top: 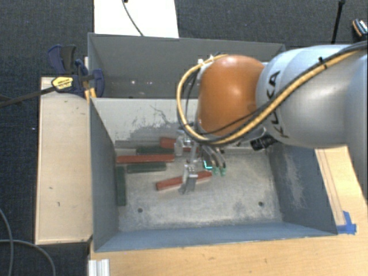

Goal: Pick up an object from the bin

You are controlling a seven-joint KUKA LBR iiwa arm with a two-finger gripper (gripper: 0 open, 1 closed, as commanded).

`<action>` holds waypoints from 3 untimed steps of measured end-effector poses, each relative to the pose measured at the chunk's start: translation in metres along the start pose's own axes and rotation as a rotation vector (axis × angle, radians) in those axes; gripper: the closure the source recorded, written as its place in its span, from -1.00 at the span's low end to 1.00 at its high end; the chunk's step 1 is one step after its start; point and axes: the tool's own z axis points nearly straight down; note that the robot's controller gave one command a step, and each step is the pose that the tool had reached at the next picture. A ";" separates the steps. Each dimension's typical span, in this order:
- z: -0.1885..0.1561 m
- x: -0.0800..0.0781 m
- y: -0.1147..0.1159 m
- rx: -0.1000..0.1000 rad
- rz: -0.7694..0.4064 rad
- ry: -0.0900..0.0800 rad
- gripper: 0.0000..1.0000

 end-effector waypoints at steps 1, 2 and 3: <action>0.121 -0.026 -0.041 0.001 -0.016 -0.001 -1.00; 0.120 -0.026 -0.041 -0.001 -0.011 -0.005 -1.00; 0.119 -0.027 -0.041 -0.001 -0.002 -0.006 -1.00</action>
Offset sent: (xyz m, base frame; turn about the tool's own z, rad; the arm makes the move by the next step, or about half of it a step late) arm 0.0260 -0.0392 -0.1172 -0.0196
